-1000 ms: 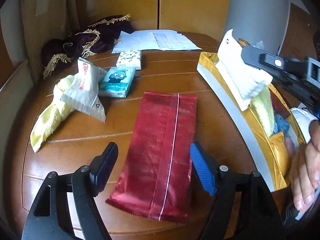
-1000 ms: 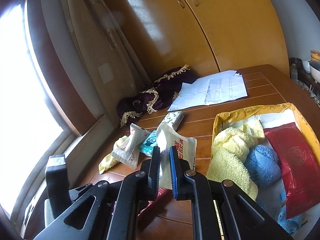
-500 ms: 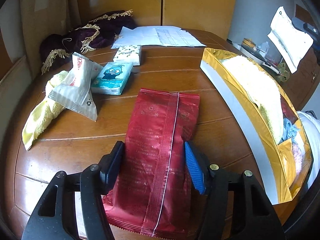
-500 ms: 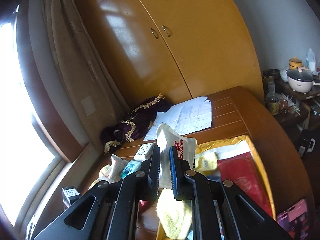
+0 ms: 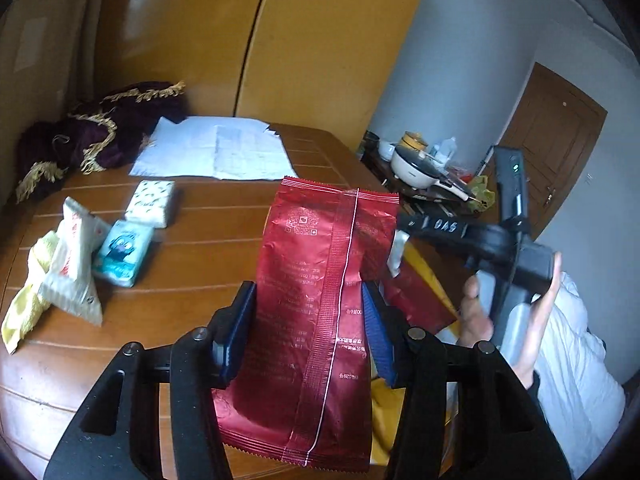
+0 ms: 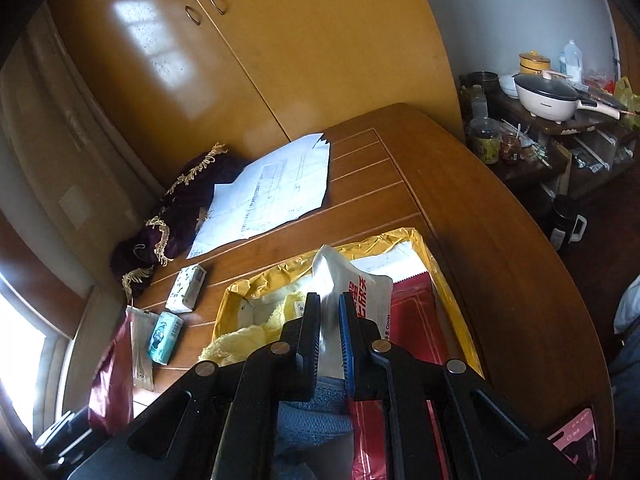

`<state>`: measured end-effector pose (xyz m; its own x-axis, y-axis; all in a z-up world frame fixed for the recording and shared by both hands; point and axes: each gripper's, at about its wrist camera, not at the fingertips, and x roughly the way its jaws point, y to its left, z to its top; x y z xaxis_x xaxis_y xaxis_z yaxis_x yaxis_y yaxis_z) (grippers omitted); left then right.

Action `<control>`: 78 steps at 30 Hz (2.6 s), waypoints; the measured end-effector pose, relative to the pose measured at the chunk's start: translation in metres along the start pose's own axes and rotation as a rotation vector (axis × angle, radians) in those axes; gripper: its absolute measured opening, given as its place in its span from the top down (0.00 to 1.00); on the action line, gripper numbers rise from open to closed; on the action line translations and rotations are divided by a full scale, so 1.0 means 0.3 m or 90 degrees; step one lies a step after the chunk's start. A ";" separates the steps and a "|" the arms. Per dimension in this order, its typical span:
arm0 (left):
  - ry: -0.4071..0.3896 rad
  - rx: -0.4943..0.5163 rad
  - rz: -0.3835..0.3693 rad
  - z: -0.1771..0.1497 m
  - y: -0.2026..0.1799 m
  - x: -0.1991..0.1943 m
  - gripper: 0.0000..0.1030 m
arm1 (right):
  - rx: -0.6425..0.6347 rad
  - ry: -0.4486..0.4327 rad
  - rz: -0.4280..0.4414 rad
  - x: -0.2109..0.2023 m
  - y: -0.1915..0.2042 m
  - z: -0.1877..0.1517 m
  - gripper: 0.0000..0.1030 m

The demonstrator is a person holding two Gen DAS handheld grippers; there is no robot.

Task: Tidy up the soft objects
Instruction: 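Carry both packets into the box and open both tools, then move the left tool to the yellow towel while the right tool moves to the long white packet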

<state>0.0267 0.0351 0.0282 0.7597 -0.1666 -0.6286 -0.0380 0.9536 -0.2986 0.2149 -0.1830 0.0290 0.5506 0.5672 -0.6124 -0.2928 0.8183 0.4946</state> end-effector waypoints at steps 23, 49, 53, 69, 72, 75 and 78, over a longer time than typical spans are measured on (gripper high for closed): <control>0.098 -0.131 -0.010 0.166 -0.079 0.462 0.46 | 0.077 0.035 0.008 0.035 -0.090 -0.014 0.72; -0.180 -0.258 0.268 0.049 0.619 -0.010 0.29 | -0.179 -0.079 0.235 -0.164 0.423 -0.098 0.23; -0.184 -0.255 0.255 0.030 0.679 -0.015 0.29 | -0.147 -0.006 0.285 -0.090 0.620 -0.092 0.23; -0.026 -0.214 0.273 -0.009 0.692 0.081 0.30 | -0.002 0.101 0.217 0.406 0.692 -0.219 0.40; -0.034 -0.199 0.291 -0.012 0.681 0.093 0.30 | 0.040 0.124 0.242 0.440 0.656 -0.228 0.41; -0.040 -0.180 0.308 -0.014 0.669 0.097 0.37 | 0.074 0.133 0.246 0.463 0.631 -0.241 0.42; -0.050 -0.201 0.295 -0.009 0.690 0.078 0.37 | 0.095 0.146 0.253 0.475 0.618 -0.244 0.43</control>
<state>0.0350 0.2278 -0.0503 0.6624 0.2826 -0.6938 -0.5624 0.7994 -0.2114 0.1817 0.0564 -0.0117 0.2271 0.8526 -0.4706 -0.3203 0.5218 0.7907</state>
